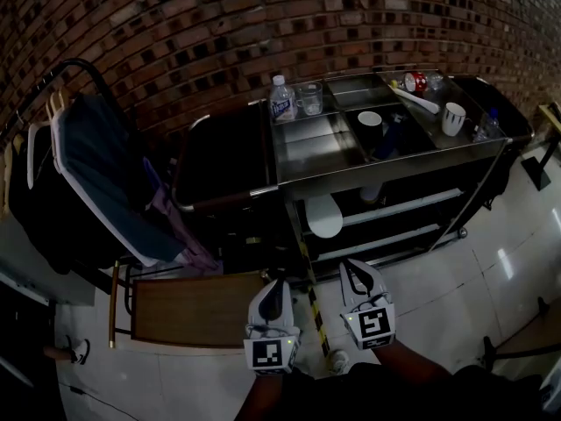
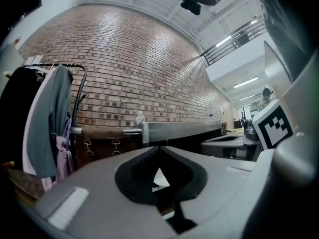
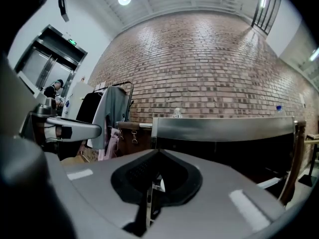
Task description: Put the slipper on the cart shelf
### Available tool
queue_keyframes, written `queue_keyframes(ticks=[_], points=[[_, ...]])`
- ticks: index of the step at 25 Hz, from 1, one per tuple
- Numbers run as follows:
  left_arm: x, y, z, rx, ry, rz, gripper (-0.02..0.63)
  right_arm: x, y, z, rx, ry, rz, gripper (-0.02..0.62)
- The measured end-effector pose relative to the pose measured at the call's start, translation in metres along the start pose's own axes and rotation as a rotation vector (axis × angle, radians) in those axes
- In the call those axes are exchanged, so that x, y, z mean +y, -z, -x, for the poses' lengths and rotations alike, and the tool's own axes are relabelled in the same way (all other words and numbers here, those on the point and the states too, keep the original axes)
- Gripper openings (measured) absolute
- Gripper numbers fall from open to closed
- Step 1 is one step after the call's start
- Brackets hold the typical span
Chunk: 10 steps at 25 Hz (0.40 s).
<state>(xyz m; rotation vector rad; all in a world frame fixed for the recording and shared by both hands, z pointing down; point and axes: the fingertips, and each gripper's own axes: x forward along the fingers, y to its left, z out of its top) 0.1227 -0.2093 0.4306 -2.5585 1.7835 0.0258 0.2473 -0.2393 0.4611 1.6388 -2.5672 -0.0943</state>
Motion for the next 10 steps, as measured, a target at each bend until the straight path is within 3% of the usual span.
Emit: queue_keyframes(ticks=[10], points=[[0.002,0.001,0.0,0.004,-0.008,-0.018,0.021,0.005,-0.012,-0.004,-0.017,-0.015,0.013,0.002]])
